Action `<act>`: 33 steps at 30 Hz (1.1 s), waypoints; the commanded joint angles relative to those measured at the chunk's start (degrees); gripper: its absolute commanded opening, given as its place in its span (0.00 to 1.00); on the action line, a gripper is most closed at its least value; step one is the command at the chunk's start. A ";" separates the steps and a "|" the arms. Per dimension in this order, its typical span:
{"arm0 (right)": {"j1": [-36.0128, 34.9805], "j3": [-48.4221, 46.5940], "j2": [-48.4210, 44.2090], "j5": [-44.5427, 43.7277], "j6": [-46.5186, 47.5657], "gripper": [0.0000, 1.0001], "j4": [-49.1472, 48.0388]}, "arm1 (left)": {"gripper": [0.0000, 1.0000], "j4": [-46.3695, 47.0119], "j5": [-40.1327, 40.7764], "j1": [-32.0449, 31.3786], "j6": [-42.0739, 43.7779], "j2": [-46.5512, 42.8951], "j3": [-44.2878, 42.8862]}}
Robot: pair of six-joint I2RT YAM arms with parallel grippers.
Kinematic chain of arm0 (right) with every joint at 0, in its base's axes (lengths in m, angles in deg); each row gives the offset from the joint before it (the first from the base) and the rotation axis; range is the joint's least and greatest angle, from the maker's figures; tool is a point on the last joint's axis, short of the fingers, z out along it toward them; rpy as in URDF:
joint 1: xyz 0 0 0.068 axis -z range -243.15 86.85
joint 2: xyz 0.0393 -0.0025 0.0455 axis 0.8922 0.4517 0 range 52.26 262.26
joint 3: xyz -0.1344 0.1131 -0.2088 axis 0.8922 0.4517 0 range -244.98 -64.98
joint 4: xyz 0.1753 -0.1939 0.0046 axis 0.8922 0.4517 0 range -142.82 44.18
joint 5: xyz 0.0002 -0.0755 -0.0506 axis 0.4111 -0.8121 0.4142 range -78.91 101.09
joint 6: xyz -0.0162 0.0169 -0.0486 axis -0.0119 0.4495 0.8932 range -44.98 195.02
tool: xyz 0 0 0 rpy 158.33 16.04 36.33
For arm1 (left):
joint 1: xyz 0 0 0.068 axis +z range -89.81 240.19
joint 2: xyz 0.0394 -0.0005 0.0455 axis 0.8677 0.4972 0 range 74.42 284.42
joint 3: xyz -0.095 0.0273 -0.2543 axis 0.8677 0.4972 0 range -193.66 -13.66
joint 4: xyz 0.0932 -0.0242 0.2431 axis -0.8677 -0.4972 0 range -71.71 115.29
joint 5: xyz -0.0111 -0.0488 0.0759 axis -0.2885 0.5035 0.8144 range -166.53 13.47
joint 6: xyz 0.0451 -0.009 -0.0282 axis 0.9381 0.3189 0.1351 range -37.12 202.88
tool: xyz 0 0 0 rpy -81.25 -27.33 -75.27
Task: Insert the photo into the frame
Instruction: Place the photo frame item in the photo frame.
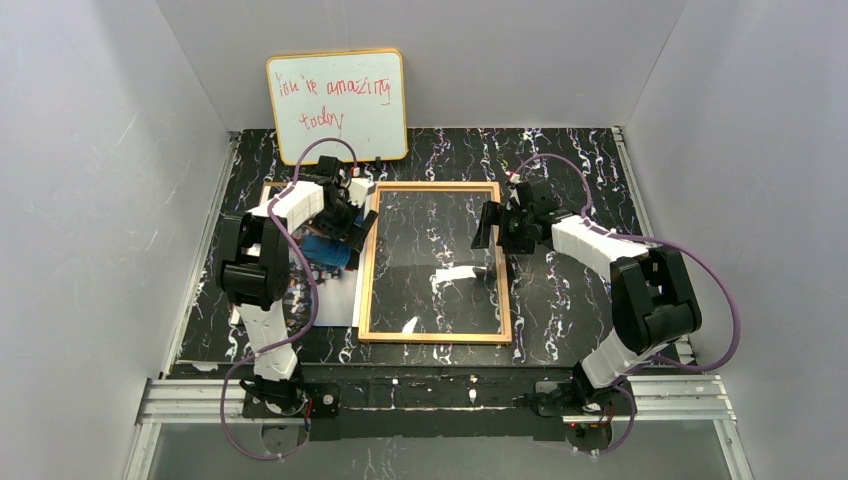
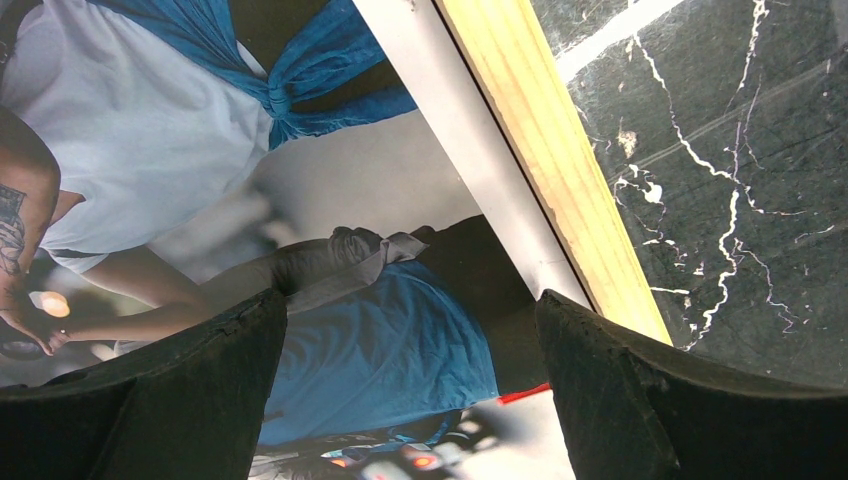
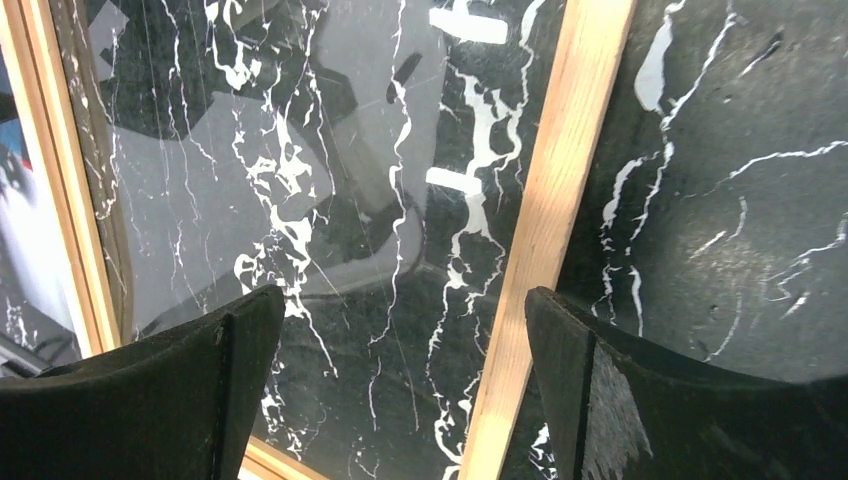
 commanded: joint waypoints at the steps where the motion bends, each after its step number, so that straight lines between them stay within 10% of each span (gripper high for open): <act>1: 0.05 -3.98 -2.19 -4.25 2.33 0.99 3.15 | 0.92 -4.27 -2.23 -0.36 -0.25 1.17 2.23; 33: -2.00 -0.85 1.13 -3.64 -0.66 0.73 2.89 | 0.92 -4.27 -1.96 -0.36 -0.34 1.45 1.89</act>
